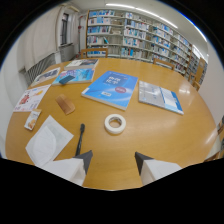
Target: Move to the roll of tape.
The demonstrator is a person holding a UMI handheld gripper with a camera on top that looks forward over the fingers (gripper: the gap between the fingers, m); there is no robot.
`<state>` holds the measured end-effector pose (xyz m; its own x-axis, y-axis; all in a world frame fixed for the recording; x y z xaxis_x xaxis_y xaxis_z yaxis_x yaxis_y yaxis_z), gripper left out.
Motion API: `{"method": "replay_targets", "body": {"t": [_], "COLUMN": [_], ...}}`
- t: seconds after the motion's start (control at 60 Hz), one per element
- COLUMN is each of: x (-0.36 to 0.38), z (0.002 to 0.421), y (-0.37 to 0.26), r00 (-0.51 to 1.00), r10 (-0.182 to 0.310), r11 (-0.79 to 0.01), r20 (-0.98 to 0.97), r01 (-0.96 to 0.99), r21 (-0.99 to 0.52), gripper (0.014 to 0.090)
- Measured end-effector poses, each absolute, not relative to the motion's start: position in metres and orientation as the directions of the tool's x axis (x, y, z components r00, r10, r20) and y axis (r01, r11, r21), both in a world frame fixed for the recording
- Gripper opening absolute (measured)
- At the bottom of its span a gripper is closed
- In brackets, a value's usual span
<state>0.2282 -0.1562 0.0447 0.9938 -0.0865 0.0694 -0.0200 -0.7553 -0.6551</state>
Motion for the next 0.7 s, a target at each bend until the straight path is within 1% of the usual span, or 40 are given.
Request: {"method": "replay_targets", "body": {"t": [0.2,0.333,0.533,0.7], "x": [0.242,0.246,0.246,0.245], "z": [0.029,0.018,0.016,0.017], "y": [-0.109,-0.089,-0.083,-0.083], "r00": [0.996,0.997,0.998,0.998], "r10": [-0.072,-0.072,-0.060,-0.068], "r11": [-0.743,-0.745,-0.745,-0.745], "r20": [0.050,0.038,0.024,0.011], "r01": [-0.020,-0.028,-0.028,-0.043], "r21": [-0.669,-0.666,-0.666,-0.666], "gripper": [0.0841,0.0841,0.0842,0.0841]}}
